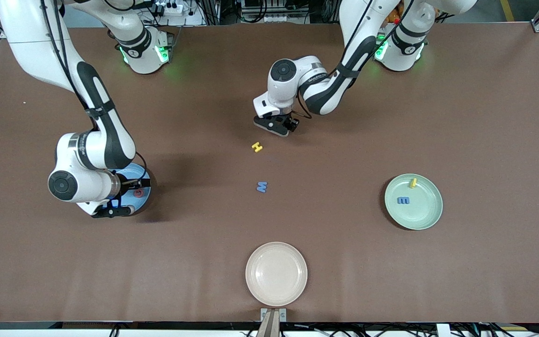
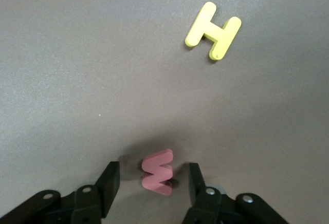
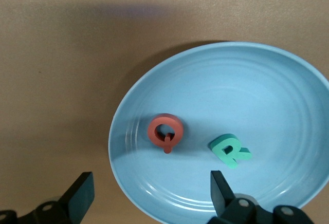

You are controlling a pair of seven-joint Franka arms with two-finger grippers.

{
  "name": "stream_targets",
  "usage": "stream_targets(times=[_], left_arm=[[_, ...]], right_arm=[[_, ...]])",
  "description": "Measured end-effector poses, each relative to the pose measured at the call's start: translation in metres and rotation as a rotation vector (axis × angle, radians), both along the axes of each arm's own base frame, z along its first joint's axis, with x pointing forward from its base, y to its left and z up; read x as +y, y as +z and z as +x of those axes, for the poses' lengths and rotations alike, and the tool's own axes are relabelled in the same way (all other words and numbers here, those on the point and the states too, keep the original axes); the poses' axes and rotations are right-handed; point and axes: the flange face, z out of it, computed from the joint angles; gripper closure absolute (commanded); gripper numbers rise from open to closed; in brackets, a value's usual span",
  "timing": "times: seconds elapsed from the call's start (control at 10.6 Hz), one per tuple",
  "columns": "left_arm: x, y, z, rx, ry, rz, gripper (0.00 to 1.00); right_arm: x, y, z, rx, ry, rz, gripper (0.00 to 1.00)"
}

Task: Sort uppercase to blue plate, lowercase to green plate
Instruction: 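Lower the left gripper and grasp the pink w letter, then carry the pink w to the green plate and release it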

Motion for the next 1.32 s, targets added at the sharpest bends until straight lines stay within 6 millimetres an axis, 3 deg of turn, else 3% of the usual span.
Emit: stream_targets(times=[0.19, 0.38, 0.47, 0.66, 0.95, 1.14, 1.32], left_arm=[[0.000, -0.001, 0.000, 0.002, 0.000, 0.001, 0.47], [0.001, -0.004, -0.001, 0.006, 0.000, 0.004, 0.56], [0.001, -0.004, 0.000, 0.005, 0.001, 0.004, 0.62], [0.002, -0.003, 0.001, 0.003, 0.004, 0.004, 0.89], [0.004, 0.002, 0.009, -0.003, 0.016, 0.003, 0.99], [0.027, 0.032, 0.047, -0.018, 0.081, 0.040, 1.00], [0.083, 0.093, 0.112, -0.066, 0.175, 0.066, 1.00]], right_arm=[[0.000, 0.000, 0.000, 0.000, 0.000, 0.000, 0.00], [0.000, 0.000, 0.000, 0.000, 0.000, 0.000, 0.00], [0.000, 0.000, 0.000, -0.001, 0.000, 0.000, 0.00], [0.000, 0.000, 0.000, -0.001, 0.000, 0.000, 0.00], [0.001, 0.000, 0.000, -0.002, 0.001, 0.000, 0.00], [0.003, 0.000, 0.000, -0.002, 0.001, 0.001, 0.00], [0.019, 0.001, -0.001, -0.003, -0.031, -0.009, 0.00]])
